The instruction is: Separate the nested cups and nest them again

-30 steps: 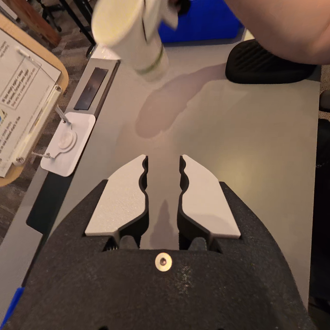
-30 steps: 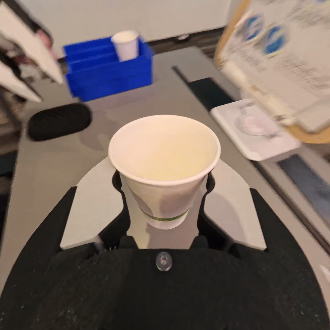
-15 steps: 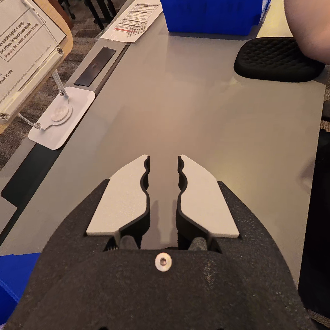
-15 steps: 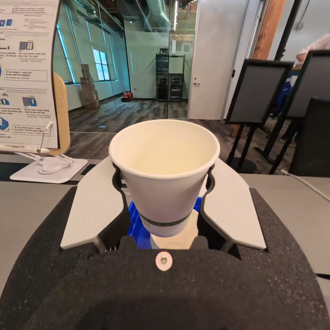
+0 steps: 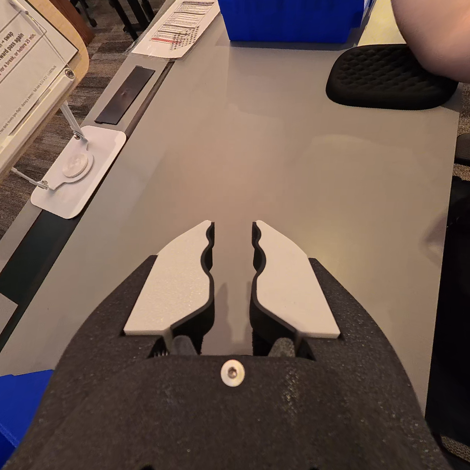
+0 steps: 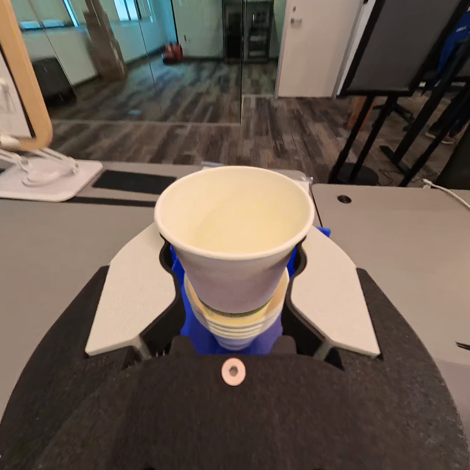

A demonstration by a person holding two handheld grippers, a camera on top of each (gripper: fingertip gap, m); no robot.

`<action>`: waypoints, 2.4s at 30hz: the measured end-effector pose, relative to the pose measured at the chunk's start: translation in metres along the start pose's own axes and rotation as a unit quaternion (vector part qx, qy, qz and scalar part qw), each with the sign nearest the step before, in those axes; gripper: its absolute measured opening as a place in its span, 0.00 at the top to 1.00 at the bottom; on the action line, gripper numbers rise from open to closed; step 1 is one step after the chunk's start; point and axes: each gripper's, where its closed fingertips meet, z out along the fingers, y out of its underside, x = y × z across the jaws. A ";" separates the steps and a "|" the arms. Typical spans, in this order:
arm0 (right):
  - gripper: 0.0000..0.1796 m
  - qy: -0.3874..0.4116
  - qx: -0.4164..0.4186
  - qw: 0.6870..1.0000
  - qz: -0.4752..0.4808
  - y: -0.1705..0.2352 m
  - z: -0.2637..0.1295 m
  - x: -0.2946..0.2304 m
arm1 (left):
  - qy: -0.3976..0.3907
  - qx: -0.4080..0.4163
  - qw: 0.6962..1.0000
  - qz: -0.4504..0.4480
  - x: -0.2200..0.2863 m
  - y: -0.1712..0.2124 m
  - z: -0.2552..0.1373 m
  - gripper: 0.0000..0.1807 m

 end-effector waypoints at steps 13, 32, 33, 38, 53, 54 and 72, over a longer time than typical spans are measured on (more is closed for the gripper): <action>0.49 0.015 -0.201 0.979 -0.014 0.050 -0.012 -0.002 | 0.008 -0.009 1.000 0.010 0.006 0.003 0.001 0.85; 0.48 0.010 -0.206 0.978 -0.032 0.037 -0.047 -0.011 | -0.120 -0.030 0.992 0.035 -0.043 0.012 -0.057 0.86; 0.48 0.001 -0.182 0.983 -0.029 0.027 -0.050 -0.016 | -0.151 -0.034 0.987 0.034 -0.060 0.012 -0.076 0.86; 0.50 -0.031 -0.094 0.994 -0.040 -0.014 -0.068 -0.038 | -0.287 -0.143 0.947 0.011 -0.157 0.050 -0.171 0.86; 0.50 -0.058 -0.109 0.990 -0.063 -0.009 -0.061 -0.058 | -0.268 -0.421 0.865 -0.051 -0.267 0.247 -0.158 0.77; 0.50 -0.061 -0.107 0.990 -0.063 -0.010 -0.061 -0.058 | -0.265 -0.423 0.864 -0.059 -0.269 0.251 -0.156 0.77; 0.51 -0.078 -0.109 0.988 -0.070 -0.009 -0.052 -0.063 | -0.220 -0.481 0.842 -0.105 -0.252 0.300 -0.139 0.99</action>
